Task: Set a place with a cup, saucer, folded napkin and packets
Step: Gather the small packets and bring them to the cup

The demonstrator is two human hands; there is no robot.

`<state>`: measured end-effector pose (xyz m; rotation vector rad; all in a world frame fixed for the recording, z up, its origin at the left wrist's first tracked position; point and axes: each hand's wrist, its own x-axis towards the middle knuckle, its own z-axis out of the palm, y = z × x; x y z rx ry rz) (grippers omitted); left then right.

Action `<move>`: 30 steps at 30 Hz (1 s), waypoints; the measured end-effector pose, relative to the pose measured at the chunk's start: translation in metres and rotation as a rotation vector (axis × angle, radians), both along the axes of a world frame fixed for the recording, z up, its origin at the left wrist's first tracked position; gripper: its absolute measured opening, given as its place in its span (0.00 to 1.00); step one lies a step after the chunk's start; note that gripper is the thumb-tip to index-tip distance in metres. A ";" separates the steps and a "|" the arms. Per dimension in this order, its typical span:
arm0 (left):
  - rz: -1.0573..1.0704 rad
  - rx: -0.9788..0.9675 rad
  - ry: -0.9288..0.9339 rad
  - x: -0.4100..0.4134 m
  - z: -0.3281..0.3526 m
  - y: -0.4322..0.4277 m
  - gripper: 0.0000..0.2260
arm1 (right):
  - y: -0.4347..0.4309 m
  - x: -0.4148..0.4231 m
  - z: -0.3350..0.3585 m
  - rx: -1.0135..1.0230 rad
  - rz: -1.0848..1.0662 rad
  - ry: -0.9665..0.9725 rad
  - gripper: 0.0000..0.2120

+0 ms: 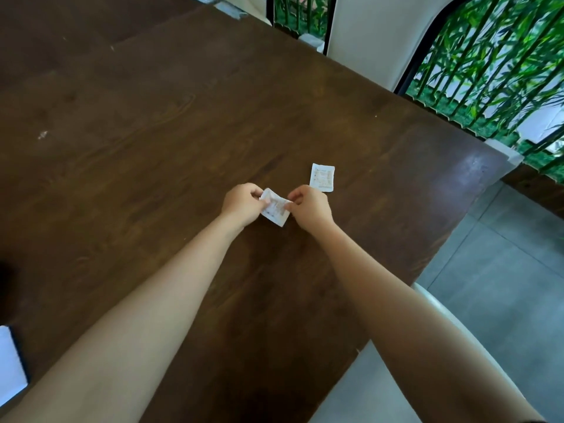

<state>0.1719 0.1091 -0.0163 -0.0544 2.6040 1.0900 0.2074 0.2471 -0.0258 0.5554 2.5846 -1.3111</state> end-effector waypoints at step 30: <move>0.057 0.408 -0.078 0.007 -0.002 0.001 0.08 | 0.057 -0.025 -0.006 0.405 -0.286 -0.065 0.23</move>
